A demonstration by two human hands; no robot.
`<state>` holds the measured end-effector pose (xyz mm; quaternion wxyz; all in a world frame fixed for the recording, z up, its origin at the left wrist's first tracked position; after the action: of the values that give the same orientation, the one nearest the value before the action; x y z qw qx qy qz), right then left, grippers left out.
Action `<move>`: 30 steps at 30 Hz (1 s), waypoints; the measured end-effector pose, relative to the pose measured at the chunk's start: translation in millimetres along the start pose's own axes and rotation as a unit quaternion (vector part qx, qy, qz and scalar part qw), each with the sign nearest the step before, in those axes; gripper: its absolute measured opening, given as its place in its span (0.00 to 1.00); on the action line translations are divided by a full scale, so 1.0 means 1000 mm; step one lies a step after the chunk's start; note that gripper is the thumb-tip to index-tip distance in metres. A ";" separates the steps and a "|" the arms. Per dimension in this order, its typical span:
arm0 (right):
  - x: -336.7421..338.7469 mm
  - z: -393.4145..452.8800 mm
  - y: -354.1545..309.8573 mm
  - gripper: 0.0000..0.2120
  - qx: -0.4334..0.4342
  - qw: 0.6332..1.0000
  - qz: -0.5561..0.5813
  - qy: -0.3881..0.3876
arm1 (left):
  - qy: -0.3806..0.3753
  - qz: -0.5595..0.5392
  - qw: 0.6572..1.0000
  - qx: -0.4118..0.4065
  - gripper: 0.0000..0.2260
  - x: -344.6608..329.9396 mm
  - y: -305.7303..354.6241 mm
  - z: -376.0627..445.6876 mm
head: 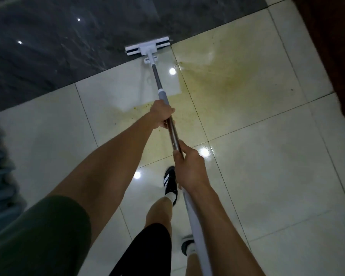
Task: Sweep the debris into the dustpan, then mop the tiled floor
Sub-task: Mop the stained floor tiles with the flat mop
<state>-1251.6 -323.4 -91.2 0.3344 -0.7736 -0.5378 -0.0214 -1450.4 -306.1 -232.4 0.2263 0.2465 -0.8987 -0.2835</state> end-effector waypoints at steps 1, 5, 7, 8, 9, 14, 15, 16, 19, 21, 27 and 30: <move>0.002 -0.006 0.010 0.18 0.001 1.000 0.000 -0.001 | -0.003 0.001 1.000 0.003 0.11 -0.007 -0.006 -0.006; 0.008 -0.027 0.057 0.19 -0.016 1.000 0.012 -0.006 | -0.017 0.013 1.000 0.010 0.12 -0.039 -0.030 -0.035; 0.011 -0.043 0.085 0.19 -0.024 0.999 0.027 -0.010 | -0.027 0.028 0.999 0.010 0.13 -0.058 -0.044 -0.055; 0.013 -0.051 0.100 0.19 -0.028 0.999 0.037 -0.011 | -0.033 0.035 0.999 0.010 0.13 -0.068 -0.052 -0.065; 0.016 -0.060 0.116 0.19 -0.033 0.998 0.046 -0.012 | -0.038 0.040 0.998 0.009 0.14 -0.078 -0.060 -0.076; 0.037 -0.109 0.198 0.19 -0.049 0.997 0.056 -0.024 | -0.060 0.054 0.997 0.013 0.14 -0.141 -0.100 -0.143; 0.043 -0.121 0.213 0.18 -0.048 0.997 0.051 -0.025 | -0.063 0.056 0.996 0.016 0.14 -0.154 -0.109 -0.158; 0.050 -0.132 0.228 0.18 -0.047 0.998 0.045 -0.024 | -0.067 0.057 0.996 0.019 0.14 -0.167 -0.116 -0.172; 0.071 -0.161 0.268 0.18 -0.042 0.999 0.026 -0.015 | -0.082 0.048 0.995 0.024 0.14 -0.204 -0.134 -0.213; 0.082 -0.176 0.286 0.17 -0.040 0.999 0.024 -0.009 | -0.085 0.048 0.995 0.022 0.14 -0.221 -0.141 -0.233; 0.095 -0.191 0.304 0.19 -0.043 0.997 0.062 -0.031 | -0.063 0.064 0.996 0.014 0.12 -0.236 -0.142 -0.256; 0.099 -0.180 0.296 0.19 -0.040 0.997 0.063 -0.034 | -0.031 0.056 0.998 0.019 0.12 -0.235 -0.133 -0.248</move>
<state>-901.2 -398.3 -59.5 0.2855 -0.8190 -0.4977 0.0049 -1090.6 -365.7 -194.6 0.2093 0.1917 -0.9228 -0.2606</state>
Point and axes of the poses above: each hand's wrist, its own z-axis towards the middle knuckle, its own x-axis out of the back of the hand, y = z × x, the point moved 5 cm from there along z, towards the middle knuckle, and after that the axes turned 9 degrees about -x, right-handed, at the moved point
